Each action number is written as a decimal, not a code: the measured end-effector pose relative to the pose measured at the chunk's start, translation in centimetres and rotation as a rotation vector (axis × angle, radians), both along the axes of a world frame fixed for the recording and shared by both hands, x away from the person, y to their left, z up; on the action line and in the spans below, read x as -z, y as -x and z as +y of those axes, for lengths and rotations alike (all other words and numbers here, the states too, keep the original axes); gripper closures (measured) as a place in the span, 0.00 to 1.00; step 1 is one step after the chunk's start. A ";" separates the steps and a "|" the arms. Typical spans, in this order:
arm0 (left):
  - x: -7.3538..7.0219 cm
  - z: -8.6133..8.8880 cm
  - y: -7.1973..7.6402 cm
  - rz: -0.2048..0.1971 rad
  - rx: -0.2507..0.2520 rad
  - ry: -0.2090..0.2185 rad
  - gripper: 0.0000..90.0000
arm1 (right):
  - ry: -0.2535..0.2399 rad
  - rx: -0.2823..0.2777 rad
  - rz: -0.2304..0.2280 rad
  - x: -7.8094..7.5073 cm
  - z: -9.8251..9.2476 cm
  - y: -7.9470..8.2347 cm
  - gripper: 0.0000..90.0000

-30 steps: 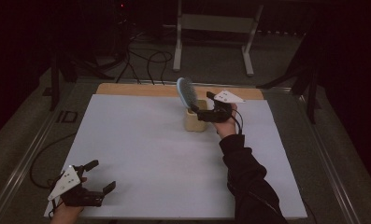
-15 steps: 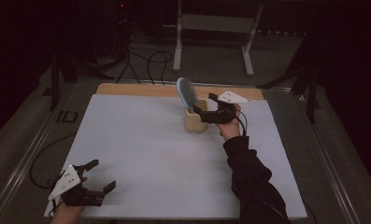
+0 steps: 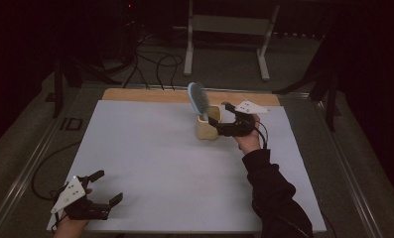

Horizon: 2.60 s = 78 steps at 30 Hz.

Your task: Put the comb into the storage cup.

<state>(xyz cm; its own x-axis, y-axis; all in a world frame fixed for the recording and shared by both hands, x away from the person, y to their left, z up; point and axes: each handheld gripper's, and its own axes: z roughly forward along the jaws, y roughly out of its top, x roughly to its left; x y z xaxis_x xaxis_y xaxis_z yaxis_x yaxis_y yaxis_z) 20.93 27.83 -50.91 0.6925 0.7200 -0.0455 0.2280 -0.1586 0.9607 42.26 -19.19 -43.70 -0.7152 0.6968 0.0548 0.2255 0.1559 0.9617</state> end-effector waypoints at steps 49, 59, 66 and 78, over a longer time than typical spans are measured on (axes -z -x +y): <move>-0.1 0.0 0.1 -0.001 0.002 -0.003 0.00 | 0.068 -0.038 0.117 4.5 -5.1 8.6 0.10; -0.1 0.0 0.1 -0.002 0.001 -0.002 0.00 | 0.085 -0.028 0.121 5.4 -6.5 11.1 0.10; 0.0 -0.1 0.1 0.001 0.003 -0.004 0.00 | 0.094 -0.006 0.133 5.8 -7.7 12.5 0.10; -0.1 -0.1 0.1 -0.001 0.003 -0.006 0.00 | 0.092 0.013 0.152 6.3 -9.3 15.1 0.10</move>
